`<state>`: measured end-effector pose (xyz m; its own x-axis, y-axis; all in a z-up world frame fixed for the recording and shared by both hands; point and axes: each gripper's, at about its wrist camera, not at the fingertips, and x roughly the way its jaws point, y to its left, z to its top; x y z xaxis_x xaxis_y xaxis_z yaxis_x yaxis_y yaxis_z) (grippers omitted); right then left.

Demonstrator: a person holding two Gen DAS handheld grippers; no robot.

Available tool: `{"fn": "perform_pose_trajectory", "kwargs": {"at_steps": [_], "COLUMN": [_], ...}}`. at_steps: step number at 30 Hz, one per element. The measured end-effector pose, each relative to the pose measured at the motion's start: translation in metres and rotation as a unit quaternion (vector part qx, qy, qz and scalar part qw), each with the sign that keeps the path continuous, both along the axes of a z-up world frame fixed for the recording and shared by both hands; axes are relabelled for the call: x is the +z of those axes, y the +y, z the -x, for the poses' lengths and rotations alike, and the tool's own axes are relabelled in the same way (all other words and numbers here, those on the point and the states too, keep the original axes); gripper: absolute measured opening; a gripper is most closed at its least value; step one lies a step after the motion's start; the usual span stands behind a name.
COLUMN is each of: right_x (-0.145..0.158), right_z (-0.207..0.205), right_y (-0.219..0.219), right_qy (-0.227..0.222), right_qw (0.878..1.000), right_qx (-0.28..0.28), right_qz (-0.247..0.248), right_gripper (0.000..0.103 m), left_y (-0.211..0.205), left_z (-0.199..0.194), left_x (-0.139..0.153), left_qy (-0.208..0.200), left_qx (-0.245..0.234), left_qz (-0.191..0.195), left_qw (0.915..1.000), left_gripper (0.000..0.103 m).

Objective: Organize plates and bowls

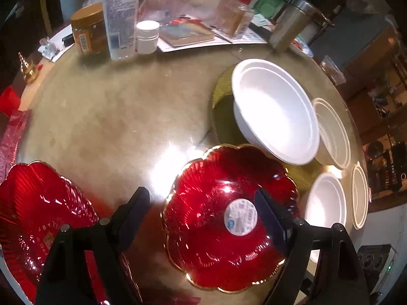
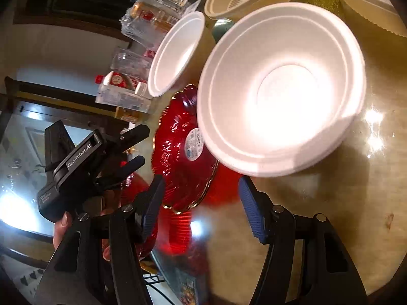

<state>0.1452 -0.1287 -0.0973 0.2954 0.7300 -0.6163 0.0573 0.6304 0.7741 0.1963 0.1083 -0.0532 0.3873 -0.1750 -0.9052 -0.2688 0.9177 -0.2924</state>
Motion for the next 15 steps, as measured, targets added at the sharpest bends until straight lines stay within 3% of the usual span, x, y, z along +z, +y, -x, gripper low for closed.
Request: {"fn": "perform_pose_trajectory", "kwargs": {"at_steps": [5, 12, 13, 15], "right_x": [-0.003, -0.005, -0.005, -0.008], "right_z": [-0.007, -0.014, -0.015, -0.015], "right_y": [0.007, 0.008, 0.009, 0.010], "right_qy": [-0.003, -0.020, -0.022, -0.014], "right_qw": [1.000, 1.000, 1.000, 0.999], "right_qx": [0.004, 0.003, 0.003, 0.007], "right_qz": [0.014, 0.014, 0.019, 0.031], "right_gripper": [0.060, 0.058, 0.054, 0.026], "left_y": [0.000, -0.003, -0.003, -0.005], "left_z": [-0.006, -0.008, -0.008, -0.008], "left_x": [-0.013, -0.017, -0.018, -0.020], "left_qy": [0.023, 0.035, 0.037, 0.041], "left_qx": [-0.009, -0.008, -0.006, -0.008], "left_qz": [0.037, -0.007, -0.013, -0.033], "left_qw": [0.9990, 0.9993, 0.9992, 0.9986], "left_gripper": [0.082, 0.045, 0.037, 0.030]}}
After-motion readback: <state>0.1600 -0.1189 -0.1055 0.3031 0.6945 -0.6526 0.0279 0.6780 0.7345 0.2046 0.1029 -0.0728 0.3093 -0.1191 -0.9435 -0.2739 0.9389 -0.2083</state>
